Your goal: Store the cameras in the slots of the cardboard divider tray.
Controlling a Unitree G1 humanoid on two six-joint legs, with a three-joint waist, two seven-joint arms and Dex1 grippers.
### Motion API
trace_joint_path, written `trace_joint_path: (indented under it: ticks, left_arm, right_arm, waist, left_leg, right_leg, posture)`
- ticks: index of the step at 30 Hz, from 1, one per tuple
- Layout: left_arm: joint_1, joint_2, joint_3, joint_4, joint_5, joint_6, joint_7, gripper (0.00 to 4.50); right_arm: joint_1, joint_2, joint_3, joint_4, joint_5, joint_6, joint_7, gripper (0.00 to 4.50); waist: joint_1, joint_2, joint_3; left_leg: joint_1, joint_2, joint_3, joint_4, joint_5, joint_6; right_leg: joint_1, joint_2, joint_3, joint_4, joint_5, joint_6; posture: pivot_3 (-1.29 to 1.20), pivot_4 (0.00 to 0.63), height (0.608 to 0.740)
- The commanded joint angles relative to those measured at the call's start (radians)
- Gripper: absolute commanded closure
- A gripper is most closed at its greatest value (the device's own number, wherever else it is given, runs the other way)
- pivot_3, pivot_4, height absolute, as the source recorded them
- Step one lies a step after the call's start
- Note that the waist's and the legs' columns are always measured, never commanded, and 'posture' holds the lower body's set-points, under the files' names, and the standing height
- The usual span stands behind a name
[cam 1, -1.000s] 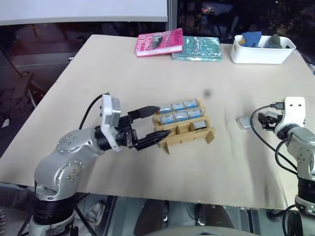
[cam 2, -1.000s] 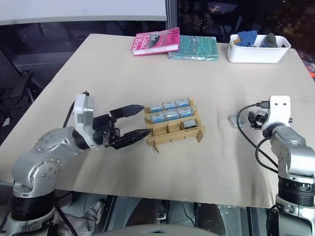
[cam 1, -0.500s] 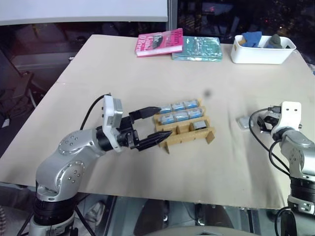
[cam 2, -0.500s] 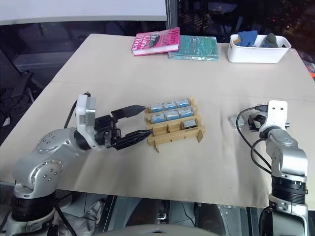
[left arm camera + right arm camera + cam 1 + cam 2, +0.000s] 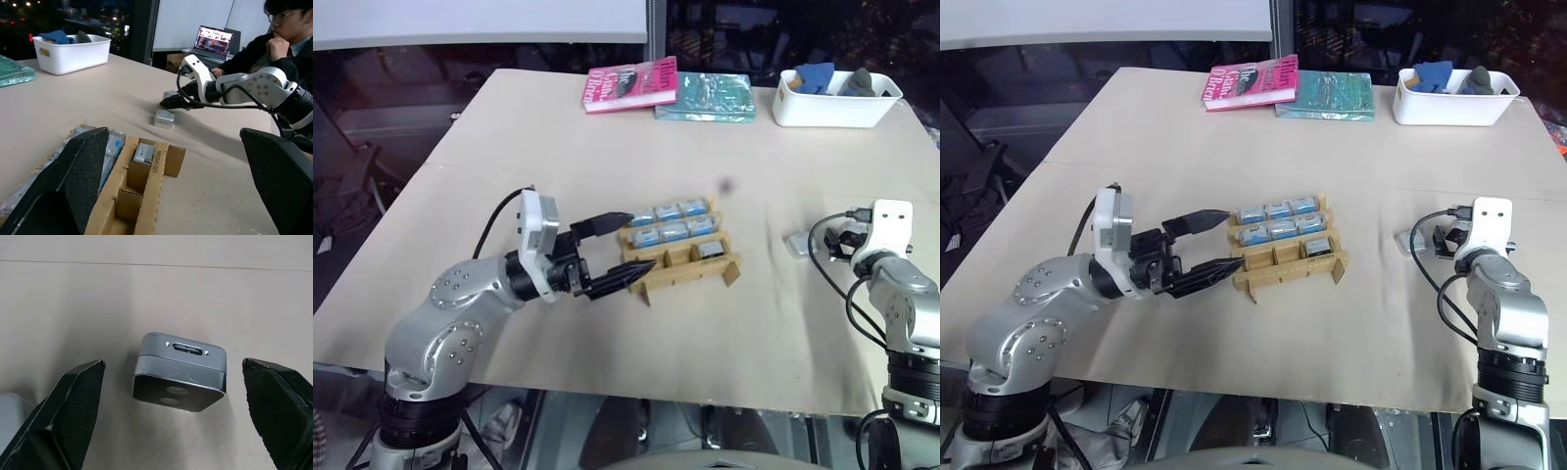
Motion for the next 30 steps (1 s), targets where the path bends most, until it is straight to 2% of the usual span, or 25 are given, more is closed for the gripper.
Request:
trace_joint_path:
  ticks: [1,8,11,13,15,22,24,27,30]
  left_arm:
    - [0.000,0.010,0.000,-0.038,-0.022,-0.020,-0.001,0.02]
    - [0.000,0.014,0.002,-0.038,-0.023,-0.022,-0.003,0.02]
    - [0.000,0.014,0.002,-0.037,-0.024,-0.023,-0.005,0.00]
    - [-0.001,0.012,0.000,-0.035,-0.022,-0.024,-0.005,0.00]
    - [-0.001,0.012,-0.001,-0.033,-0.021,-0.026,-0.006,0.00]
    - [-0.007,0.001,-0.006,-0.021,-0.021,-0.028,0.001,0.00]
    - [-0.013,-0.004,-0.006,-0.016,-0.025,-0.024,0.010,0.00]
    - [-0.039,-0.023,0.001,-0.004,-0.037,-0.007,0.055,0.00]
    - [-0.079,-0.042,-0.030,0.001,0.020,-0.037,0.094,0.00]
  right_arm:
    - [-0.007,-0.005,-0.031,-0.014,-0.004,-0.019,-0.008,0.00]
    - [-0.009,0.000,-0.031,-0.014,-0.003,-0.019,-0.011,0.00]
    - [-0.010,0.000,-0.031,-0.013,-0.003,-0.020,-0.012,0.91]
    - [-0.010,0.000,-0.031,-0.013,-0.004,-0.020,-0.013,1.90]
    - [-0.009,-0.001,-0.031,-0.015,-0.004,-0.019,-0.013,2.54]
    - [0.012,-0.026,-0.011,-0.051,-0.021,-0.048,0.010,2.54]
    - [0.019,-0.047,-0.007,-0.099,0.001,-0.087,0.066,2.54]
    - [-0.009,-0.034,-0.051,-0.238,0.175,-0.059,0.192,2.54]
    - [-0.052,0.004,-0.072,-0.375,0.404,0.082,0.246,2.54]
  waist:
    - [0.000,0.000,0.000]
    - [0.000,0.000,0.000]
    - [0.000,0.000,0.000]
    - [0.000,0.000,0.000]
    - [0.000,0.000,0.000]
    - [0.001,0.000,0.000]
    - [0.002,0.001,0.000]
    - [-0.002,0.003,0.002]
    - [-0.008,0.003,0.002]
  left_leg:
    - [0.000,0.000,0.000,0.000,0.000,0.000]
    - [0.000,0.000,0.000,0.000,0.000,0.000]
    - [0.000,0.000,0.000,0.000,0.000,0.000]
    - [0.000,0.000,0.000,0.000,0.000,0.000]
    - [0.000,0.000,0.000,0.000,0.000,0.000]
    - [0.000,0.000,0.000,0.000,0.000,0.000]
    - [0.000,0.000,0.000,0.000,0.000,0.000]
    - [0.000,0.000,0.000,0.000,0.000,0.000]
    - [0.000,0.002,0.000,-0.001,0.000,0.000]
  right_leg:
    - [0.000,0.000,0.000,0.000,0.000,0.000]
    - [0.000,0.000,0.000,0.000,0.000,0.000]
    - [0.000,0.000,0.000,0.000,0.000,0.000]
    - [0.000,0.000,0.000,0.000,0.000,0.000]
    - [0.000,0.000,0.000,0.000,0.000,0.000]
    - [0.000,0.000,0.000,0.000,0.000,0.000]
    - [0.000,-0.001,0.000,0.000,0.000,0.000]
    - [0.000,-0.001,0.000,-0.001,0.000,0.000]
    - [0.000,0.000,0.000,0.000,0.000,0.000]
  posture:
    - [0.00,0.150,0.740]
    - [0.00,0.150,0.740]
    - [0.00,0.150,0.740]
    - [0.00,0.150,0.740]
    - [0.00,0.150,0.740]
    - [0.00,0.150,0.740]
    - [0.00,0.150,0.740]
    - [0.00,0.150,0.740]
    - [0.00,0.150,0.740]
